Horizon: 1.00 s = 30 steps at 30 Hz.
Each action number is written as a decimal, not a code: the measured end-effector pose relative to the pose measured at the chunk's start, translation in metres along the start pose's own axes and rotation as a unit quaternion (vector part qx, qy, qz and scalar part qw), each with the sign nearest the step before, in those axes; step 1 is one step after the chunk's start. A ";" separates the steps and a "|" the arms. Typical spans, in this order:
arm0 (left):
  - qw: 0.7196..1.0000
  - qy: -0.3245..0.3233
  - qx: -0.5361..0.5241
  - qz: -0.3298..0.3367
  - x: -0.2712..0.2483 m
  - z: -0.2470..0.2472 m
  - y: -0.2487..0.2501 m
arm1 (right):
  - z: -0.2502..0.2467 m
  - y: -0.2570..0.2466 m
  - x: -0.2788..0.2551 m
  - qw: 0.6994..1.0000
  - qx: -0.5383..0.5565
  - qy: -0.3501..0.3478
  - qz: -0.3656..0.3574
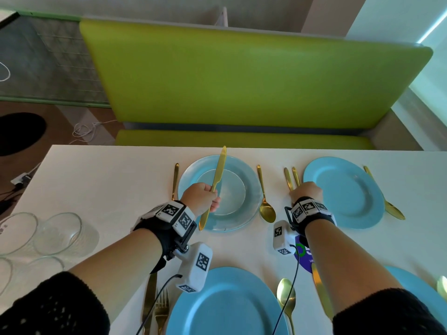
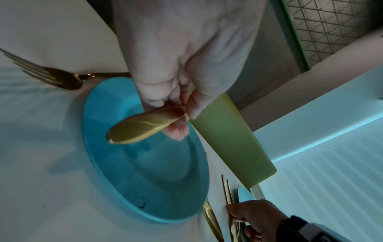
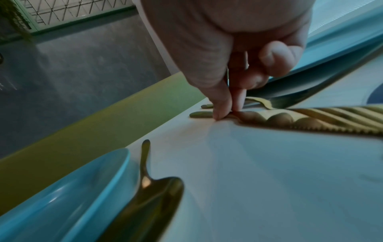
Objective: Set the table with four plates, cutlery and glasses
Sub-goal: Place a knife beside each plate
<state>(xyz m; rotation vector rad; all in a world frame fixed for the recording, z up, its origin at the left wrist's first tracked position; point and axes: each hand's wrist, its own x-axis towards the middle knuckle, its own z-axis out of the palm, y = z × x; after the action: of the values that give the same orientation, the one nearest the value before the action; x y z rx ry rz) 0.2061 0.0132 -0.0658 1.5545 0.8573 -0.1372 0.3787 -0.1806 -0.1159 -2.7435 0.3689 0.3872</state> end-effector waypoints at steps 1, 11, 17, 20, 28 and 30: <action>1.000 0.001 -0.001 -0.002 -0.001 0.000 0.000 | 0.000 0.001 0.000 1.000 -0.003 -0.001 -0.004; 1.000 0.005 -0.005 -0.009 -0.016 -0.003 -0.001 | -0.017 -0.012 -0.026 0.996 -0.011 0.008 -0.093; 0.997 0.026 0.066 -0.006 -0.034 -0.012 0.000 | -0.026 -0.050 -0.116 0.950 0.053 -0.044 -0.305; 0.990 0.011 0.139 0.010 -0.047 -0.025 -0.003 | -0.015 -0.061 -0.174 0.911 0.009 -0.067 -0.406; 0.967 -0.030 0.249 0.053 -0.085 -0.086 -0.025 | 0.019 -0.062 -0.281 0.860 -0.095 -0.066 -0.498; 0.960 -0.045 0.271 0.054 -0.098 -0.104 -0.031 | 0.023 -0.063 -0.303 0.862 -0.105 -0.068 -0.491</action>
<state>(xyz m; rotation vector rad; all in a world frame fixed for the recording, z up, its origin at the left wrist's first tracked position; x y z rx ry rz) 0.0777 0.0618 -0.0162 2.0846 0.6919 -0.3857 0.1110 -0.0533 -0.0243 -2.6442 -1.1341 0.3293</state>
